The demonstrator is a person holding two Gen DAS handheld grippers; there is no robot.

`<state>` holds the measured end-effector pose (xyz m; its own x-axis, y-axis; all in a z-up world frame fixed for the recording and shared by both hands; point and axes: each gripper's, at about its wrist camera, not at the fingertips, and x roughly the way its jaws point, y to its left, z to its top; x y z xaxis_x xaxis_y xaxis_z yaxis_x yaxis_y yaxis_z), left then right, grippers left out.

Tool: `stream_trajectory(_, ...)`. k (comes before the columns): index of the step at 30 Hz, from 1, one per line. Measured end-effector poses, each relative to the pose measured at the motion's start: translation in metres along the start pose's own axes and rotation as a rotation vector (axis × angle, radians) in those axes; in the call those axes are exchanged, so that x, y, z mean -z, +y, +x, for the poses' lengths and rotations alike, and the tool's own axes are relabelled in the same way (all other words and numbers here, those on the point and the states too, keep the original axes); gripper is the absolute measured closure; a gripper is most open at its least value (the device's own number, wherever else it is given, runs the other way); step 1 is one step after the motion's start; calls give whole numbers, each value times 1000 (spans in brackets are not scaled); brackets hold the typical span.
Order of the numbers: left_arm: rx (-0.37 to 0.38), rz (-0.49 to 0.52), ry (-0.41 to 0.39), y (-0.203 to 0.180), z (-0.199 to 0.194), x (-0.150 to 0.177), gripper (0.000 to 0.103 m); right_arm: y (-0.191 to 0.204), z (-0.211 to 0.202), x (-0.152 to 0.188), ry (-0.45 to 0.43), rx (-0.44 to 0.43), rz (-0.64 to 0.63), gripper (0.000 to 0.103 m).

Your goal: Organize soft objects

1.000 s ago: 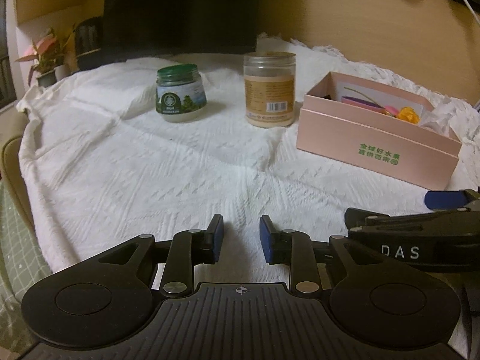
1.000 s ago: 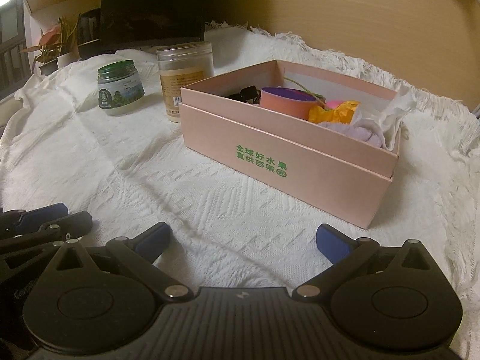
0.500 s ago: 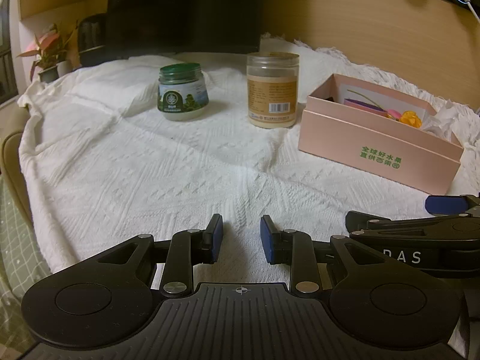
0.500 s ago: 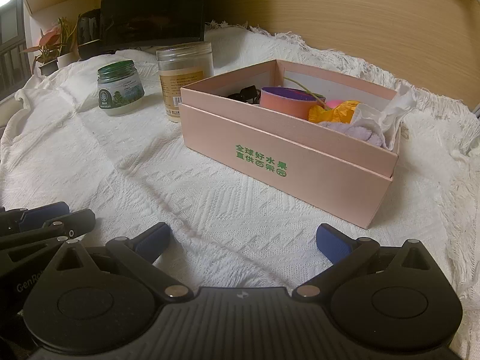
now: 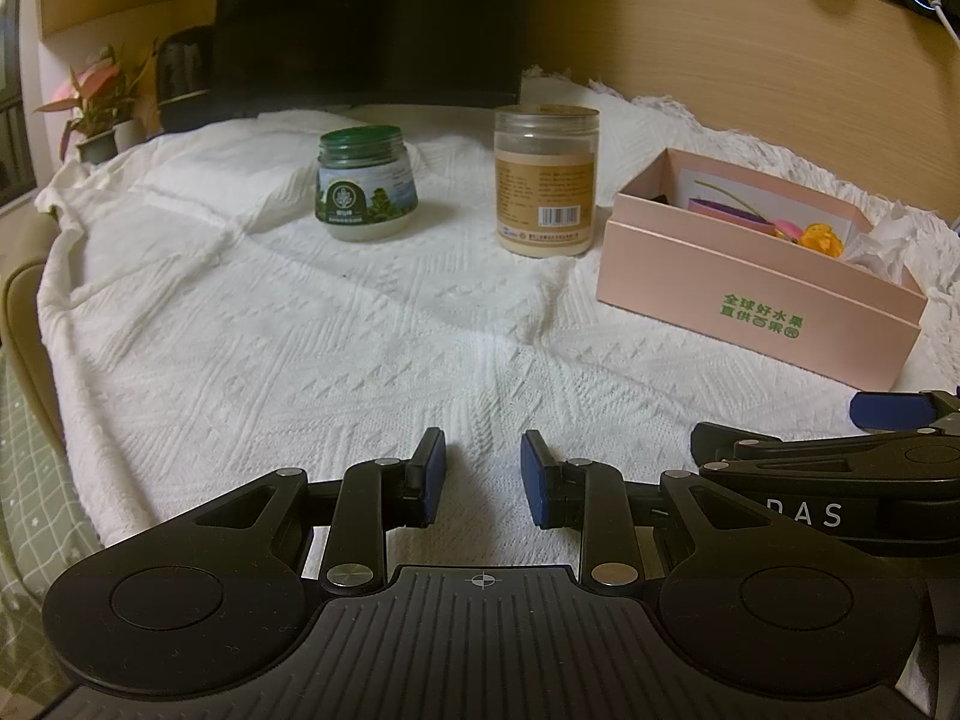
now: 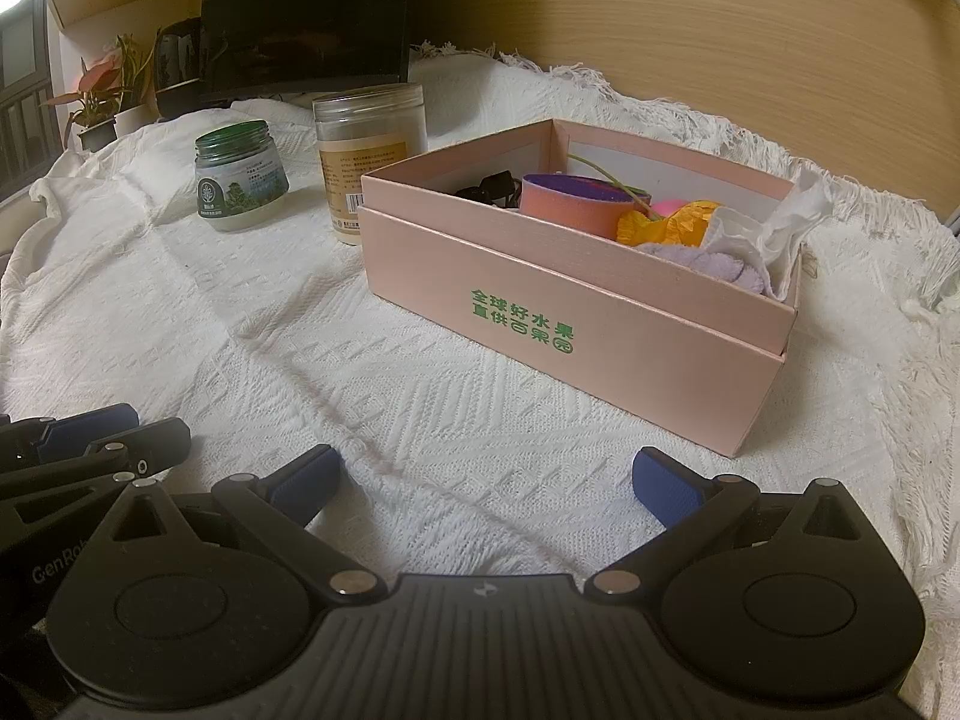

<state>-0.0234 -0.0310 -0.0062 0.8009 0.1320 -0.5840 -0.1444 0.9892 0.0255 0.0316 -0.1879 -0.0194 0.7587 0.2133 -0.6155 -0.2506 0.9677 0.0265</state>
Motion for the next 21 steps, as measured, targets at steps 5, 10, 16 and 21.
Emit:
stream_trajectory(5,-1,0,0,0,0,0,73,0,0,0,0,0,0,0)
stream_trajectory(10,-2,-1,0,-1,0,0,73,0,0,0,0,0,0,0)
stream_trajectory(16,-8,4,2,-2,0,0,73,0,0,0,0,0,0,0)
stream_trajectory(21,-8,14,10,-3,0,-1,73,0,0,0,0,0,0,0)
